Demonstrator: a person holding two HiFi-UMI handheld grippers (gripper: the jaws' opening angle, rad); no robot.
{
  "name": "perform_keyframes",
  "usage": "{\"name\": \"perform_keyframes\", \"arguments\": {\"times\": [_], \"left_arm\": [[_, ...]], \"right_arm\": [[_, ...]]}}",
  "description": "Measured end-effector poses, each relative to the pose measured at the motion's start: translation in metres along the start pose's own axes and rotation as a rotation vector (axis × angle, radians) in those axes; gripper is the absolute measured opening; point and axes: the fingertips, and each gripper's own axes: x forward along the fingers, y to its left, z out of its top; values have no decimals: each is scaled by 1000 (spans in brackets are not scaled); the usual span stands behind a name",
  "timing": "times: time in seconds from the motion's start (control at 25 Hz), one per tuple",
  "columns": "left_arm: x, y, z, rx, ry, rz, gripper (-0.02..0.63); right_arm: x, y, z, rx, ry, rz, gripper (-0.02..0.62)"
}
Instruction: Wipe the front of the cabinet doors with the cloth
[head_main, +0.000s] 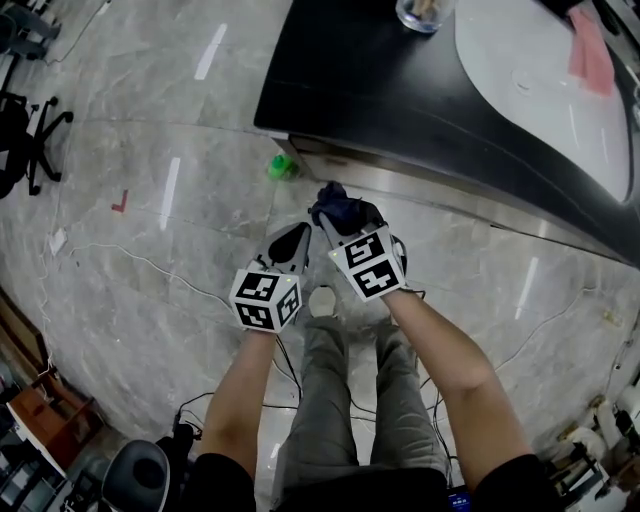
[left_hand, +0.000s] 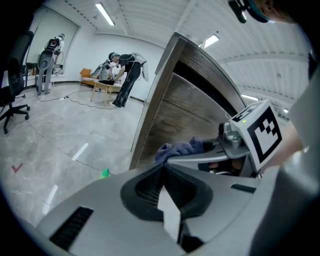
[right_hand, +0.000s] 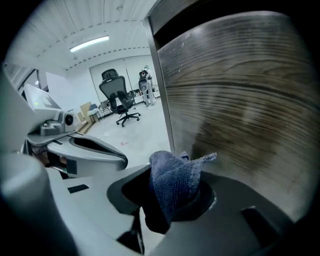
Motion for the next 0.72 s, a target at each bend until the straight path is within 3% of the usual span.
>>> {"name": "perform_keyframes", "arguments": {"times": [0.2,0.4,0.72], "left_arm": [[1,14,1,-12,-3,18,5],[6,12,3,0,4,13,6],[25,-27,1,45,26,-34,6]], "right_arm": [[15,-2,6,-8,-5,14,109],[10,-29,3,-46,11,-27,109],[-30,-64,-29,-26,24,-85,109]]}}
